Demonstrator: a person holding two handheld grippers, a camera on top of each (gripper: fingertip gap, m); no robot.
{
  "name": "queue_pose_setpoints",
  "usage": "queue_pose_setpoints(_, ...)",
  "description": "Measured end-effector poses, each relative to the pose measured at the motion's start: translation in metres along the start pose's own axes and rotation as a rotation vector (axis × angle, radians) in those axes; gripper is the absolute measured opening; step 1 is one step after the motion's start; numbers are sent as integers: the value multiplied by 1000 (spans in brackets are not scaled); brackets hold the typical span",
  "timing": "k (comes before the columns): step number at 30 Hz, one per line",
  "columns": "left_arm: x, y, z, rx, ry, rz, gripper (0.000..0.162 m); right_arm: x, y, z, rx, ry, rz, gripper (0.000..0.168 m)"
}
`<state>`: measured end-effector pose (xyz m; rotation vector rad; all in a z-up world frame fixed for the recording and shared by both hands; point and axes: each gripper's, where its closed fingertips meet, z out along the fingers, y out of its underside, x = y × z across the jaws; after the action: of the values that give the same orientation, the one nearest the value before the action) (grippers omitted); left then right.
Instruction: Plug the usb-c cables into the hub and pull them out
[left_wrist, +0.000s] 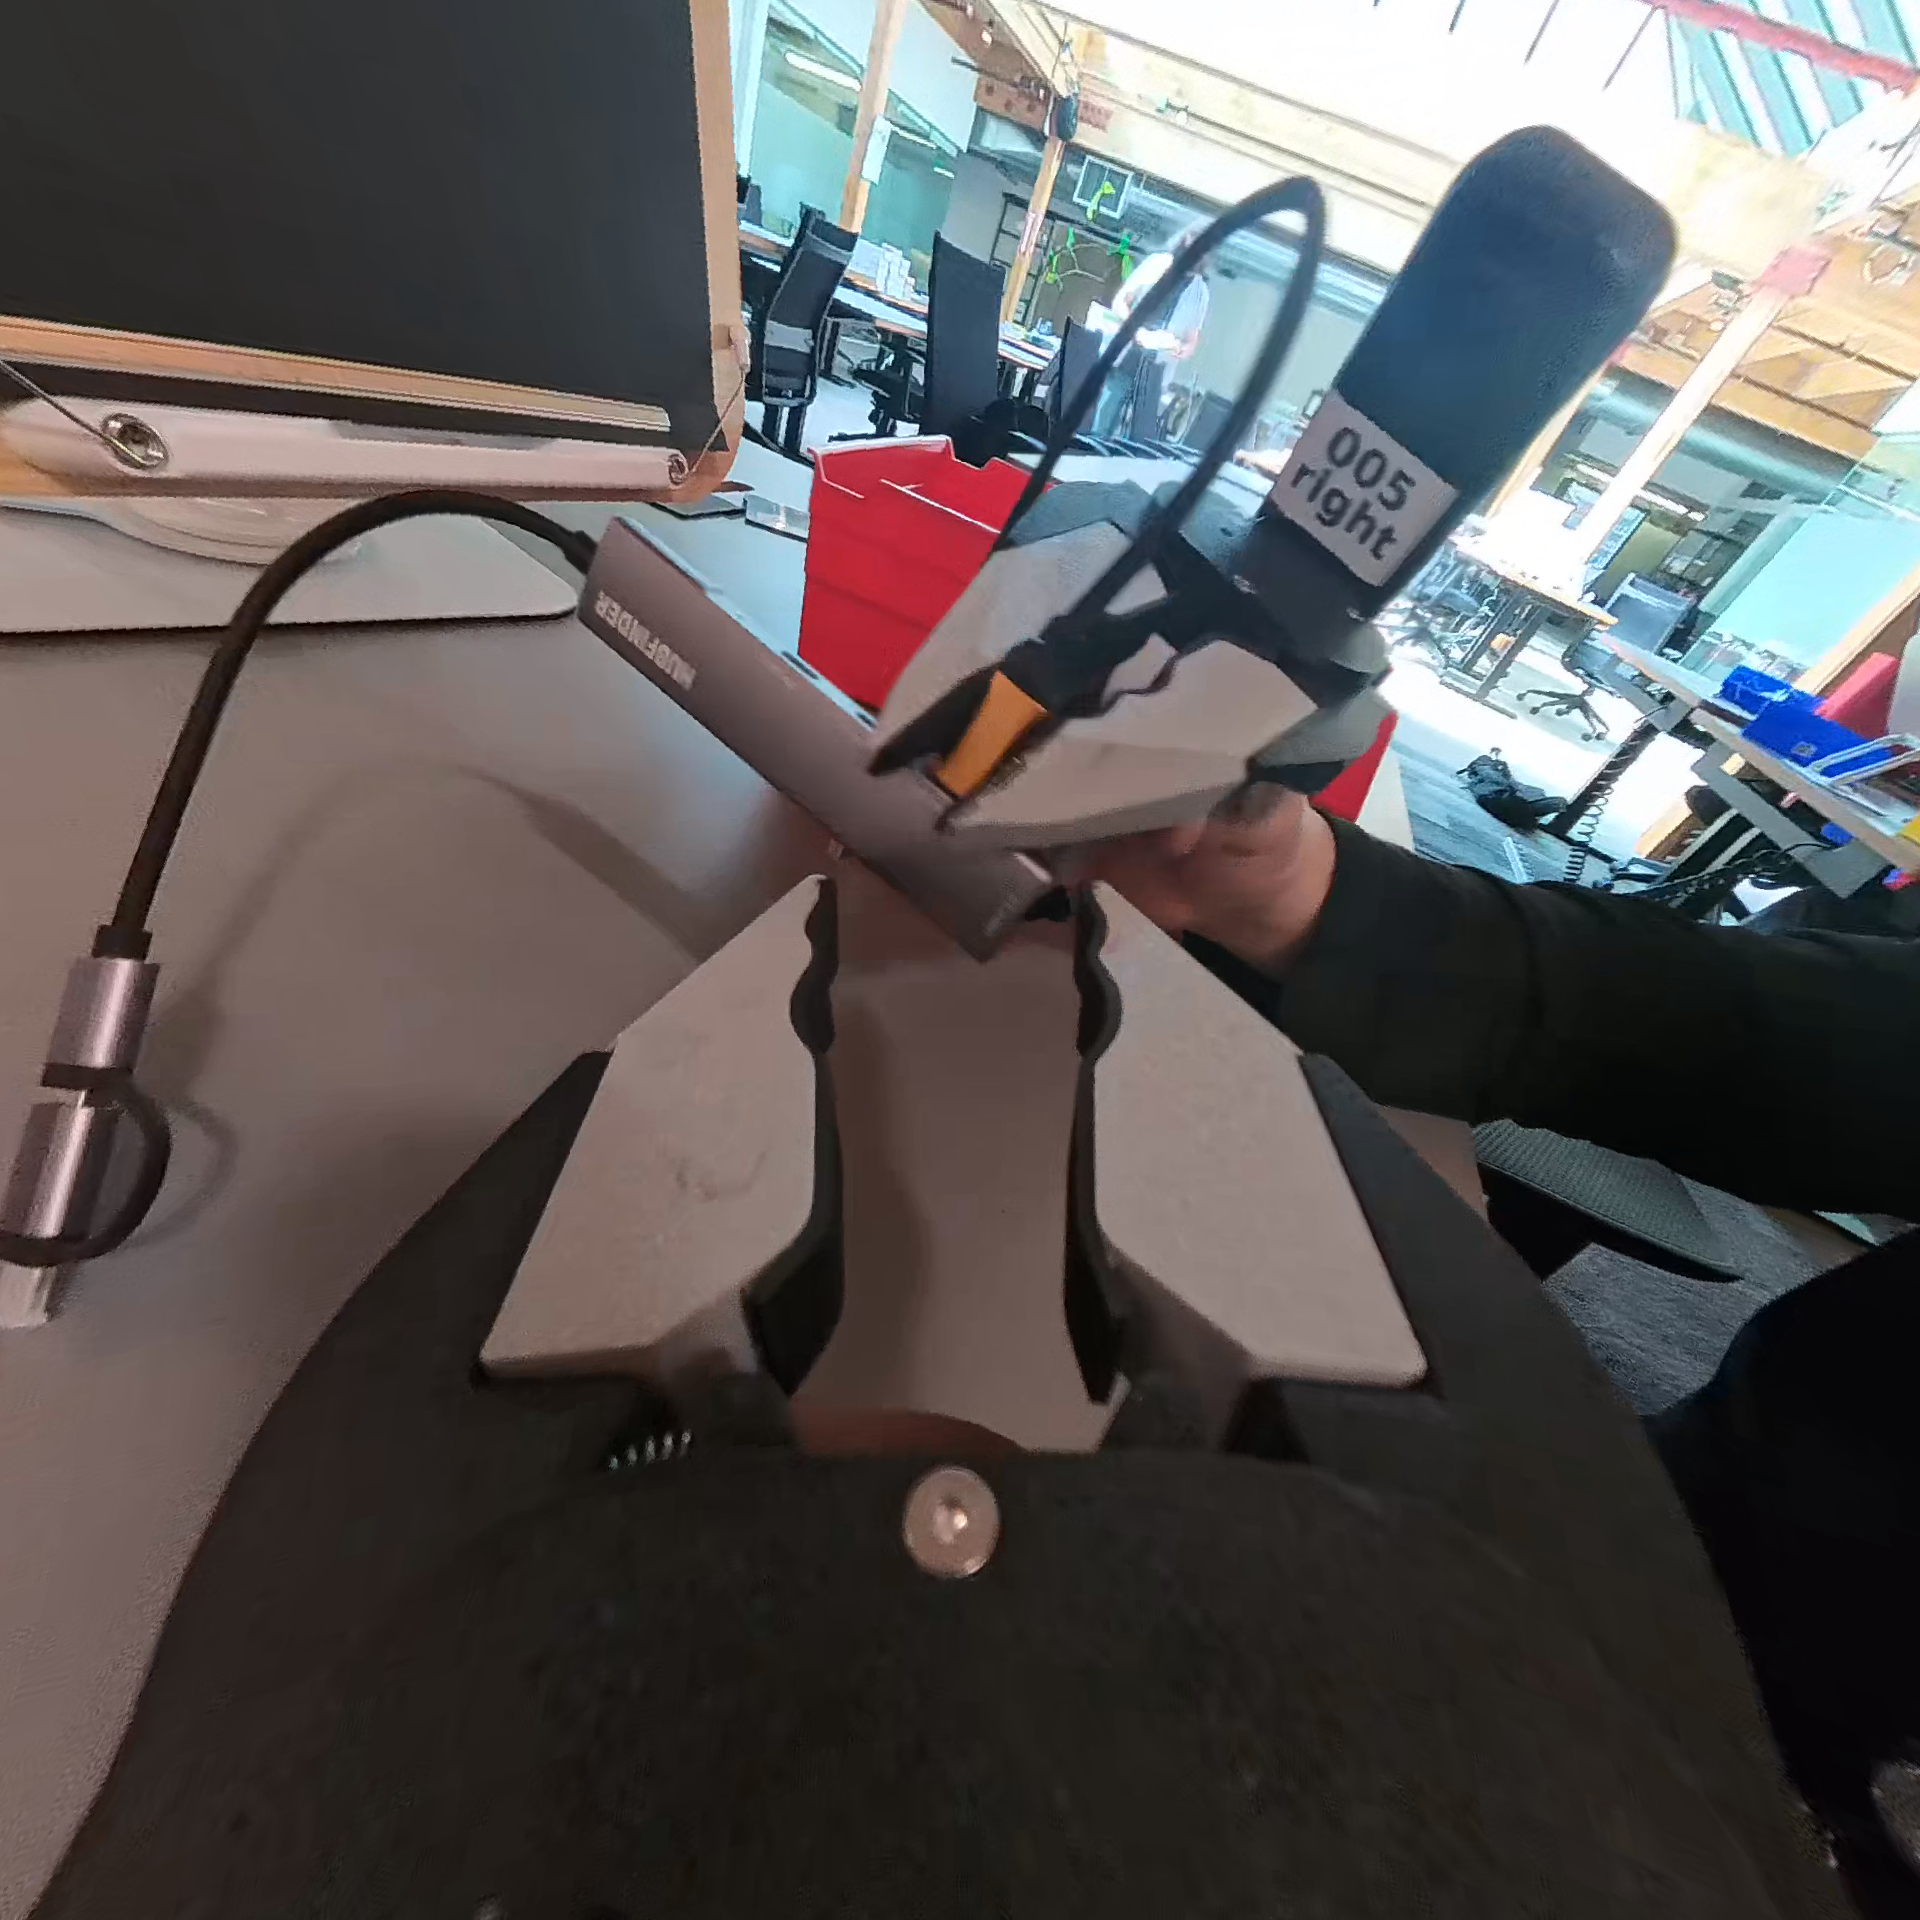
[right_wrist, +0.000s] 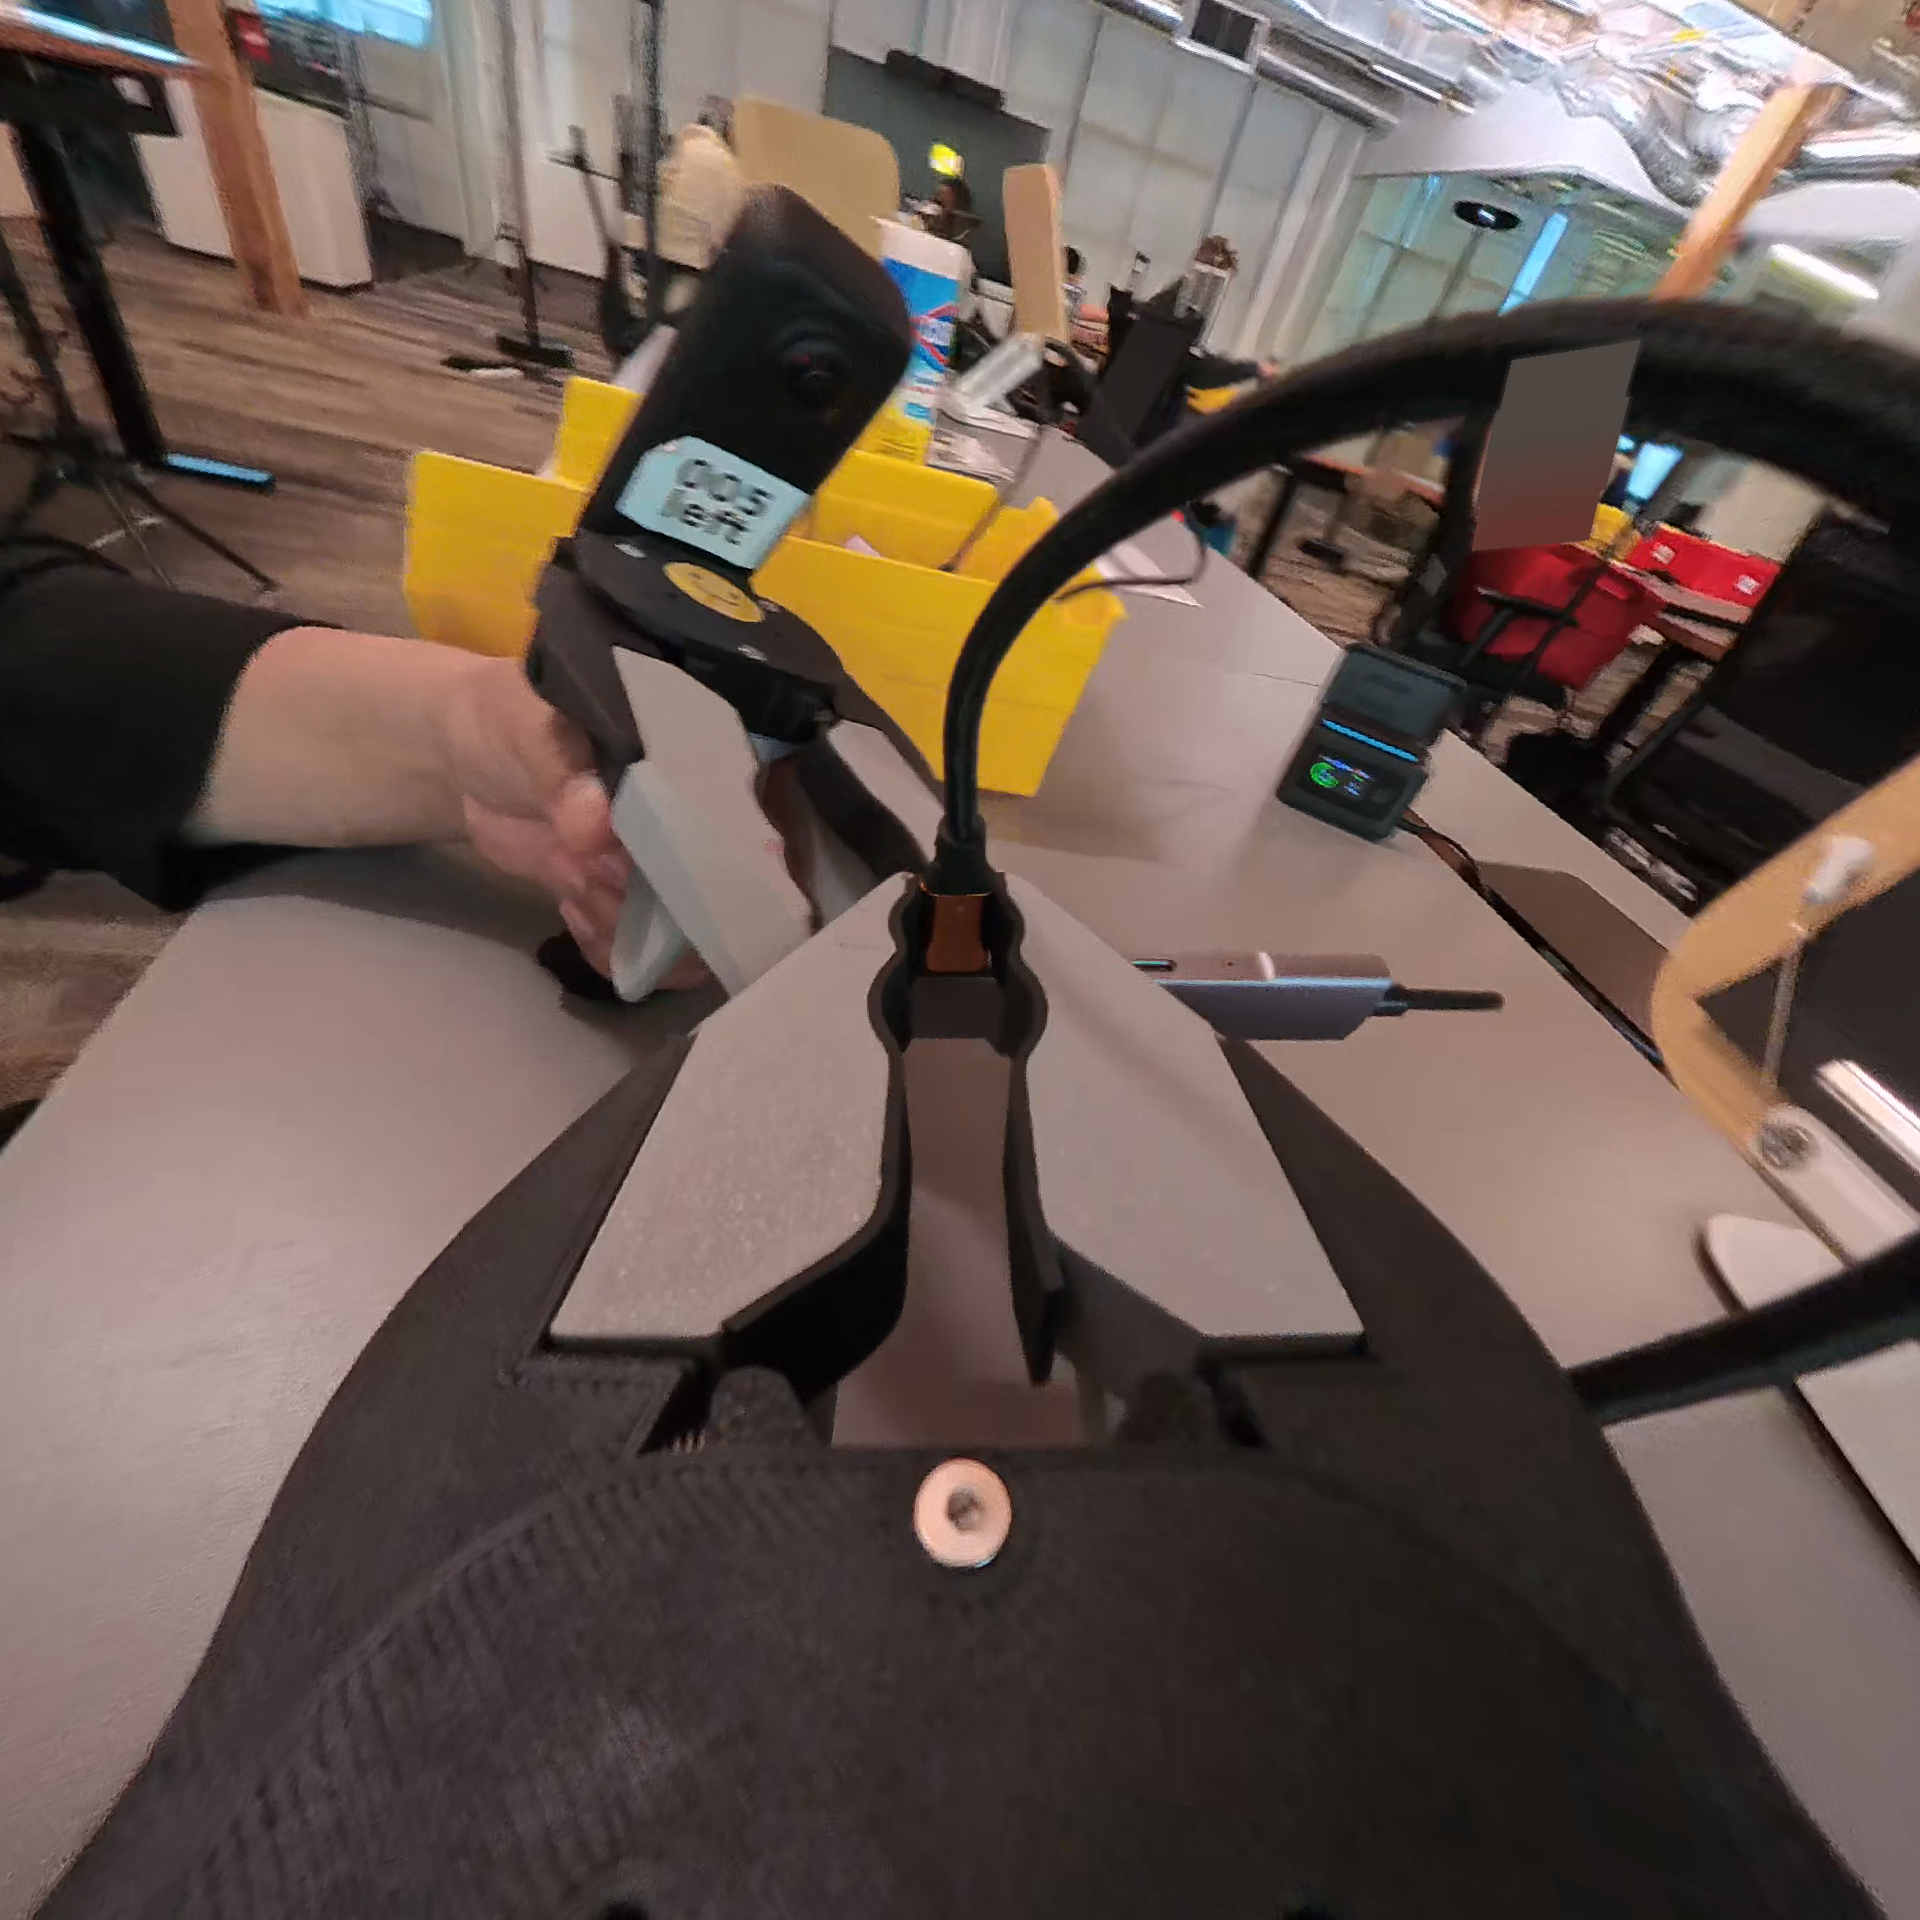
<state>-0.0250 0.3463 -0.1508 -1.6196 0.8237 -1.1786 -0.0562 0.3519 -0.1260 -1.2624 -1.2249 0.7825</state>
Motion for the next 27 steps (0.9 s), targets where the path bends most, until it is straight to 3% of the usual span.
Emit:
queue_pose_setpoints(7,25,3,3,-7,131,8,51,-26,-16,-4,123,-195,76,9)
queue_pose_setpoints(13,52,-6,-5,49,369,-149,50,-42,-32,-17,212,-313,57,9)
queue_pose_setpoints(18,57,-16,-12,105,423,-166,49,-46,-45,-30,301,-394,113,9)
queue_pose_setpoints(22,57,-24,-16,148,469,-246,47,-62,-62,-49,426,-555,155,9)
queue_pose_setpoints(27,61,-24,-13,153,505,-284,40,-75,-64,-52,457,-659,188,8)
